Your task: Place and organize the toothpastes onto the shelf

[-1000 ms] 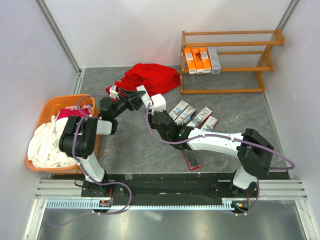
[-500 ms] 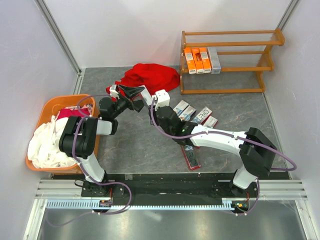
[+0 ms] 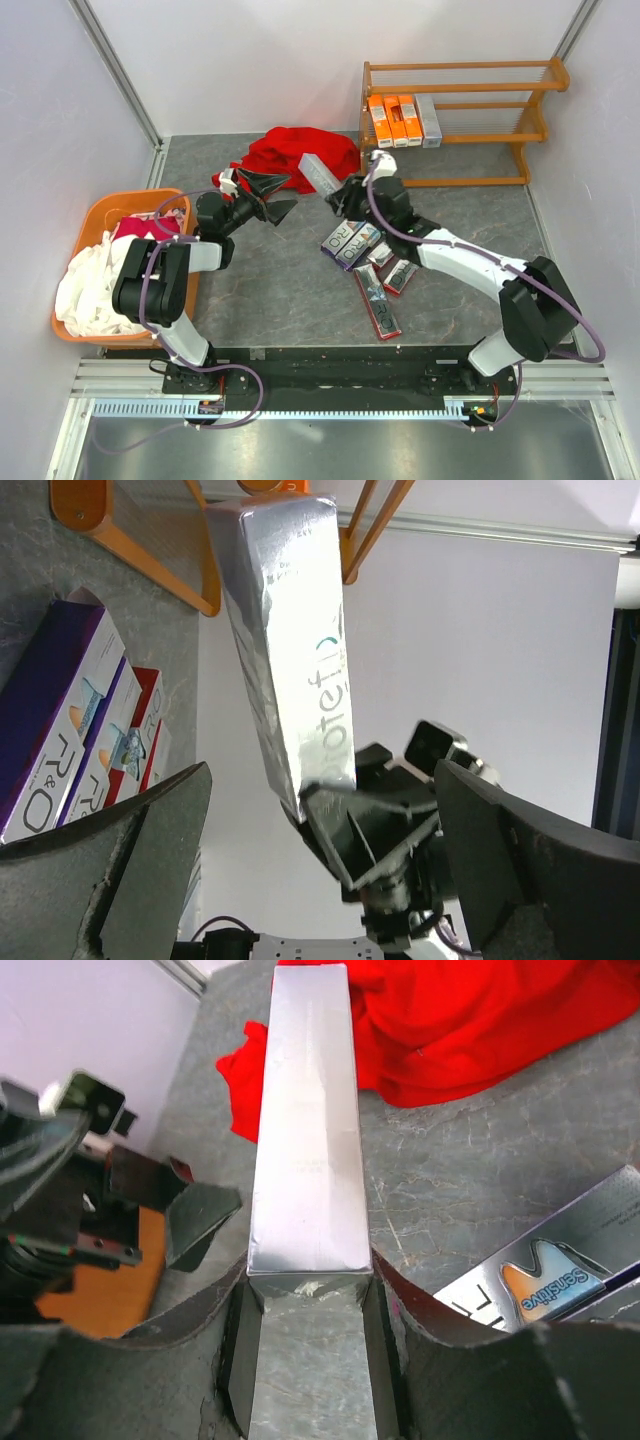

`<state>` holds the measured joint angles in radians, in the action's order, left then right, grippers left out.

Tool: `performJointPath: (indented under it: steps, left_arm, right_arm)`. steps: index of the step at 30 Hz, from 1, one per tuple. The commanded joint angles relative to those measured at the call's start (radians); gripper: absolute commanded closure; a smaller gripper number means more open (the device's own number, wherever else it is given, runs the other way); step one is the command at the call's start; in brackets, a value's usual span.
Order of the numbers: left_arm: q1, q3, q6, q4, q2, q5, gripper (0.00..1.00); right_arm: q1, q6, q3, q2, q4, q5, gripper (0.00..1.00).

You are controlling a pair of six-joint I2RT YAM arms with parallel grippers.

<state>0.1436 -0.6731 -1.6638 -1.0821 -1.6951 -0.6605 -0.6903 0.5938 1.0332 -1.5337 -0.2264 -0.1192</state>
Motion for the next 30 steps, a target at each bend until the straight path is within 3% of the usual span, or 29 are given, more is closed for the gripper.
performJointPath:
  steps: [1,14,23,30]
  left_arm:
    - [0.004,-0.013,0.05,0.002,0.02,-0.028,0.0]
    - [0.004,-0.022,0.047,-0.015,-0.003,-0.048,0.0]
    - [0.004,-0.022,0.041,-0.038,-0.032,-0.057,0.0]
    - [0.004,-0.029,0.038,-0.042,-0.052,-0.063,0.0]
  right_arm:
    - [0.112,0.251,-0.08,0.047,-0.204,0.291,0.73]
    - [0.447,0.65,-0.291,0.102,-0.578,0.688,0.75]
    - [0.72,0.817,-0.398,0.152,-0.74,0.831,0.75]
    - [0.867,0.888,-0.43,0.139,-0.827,0.9,0.75]
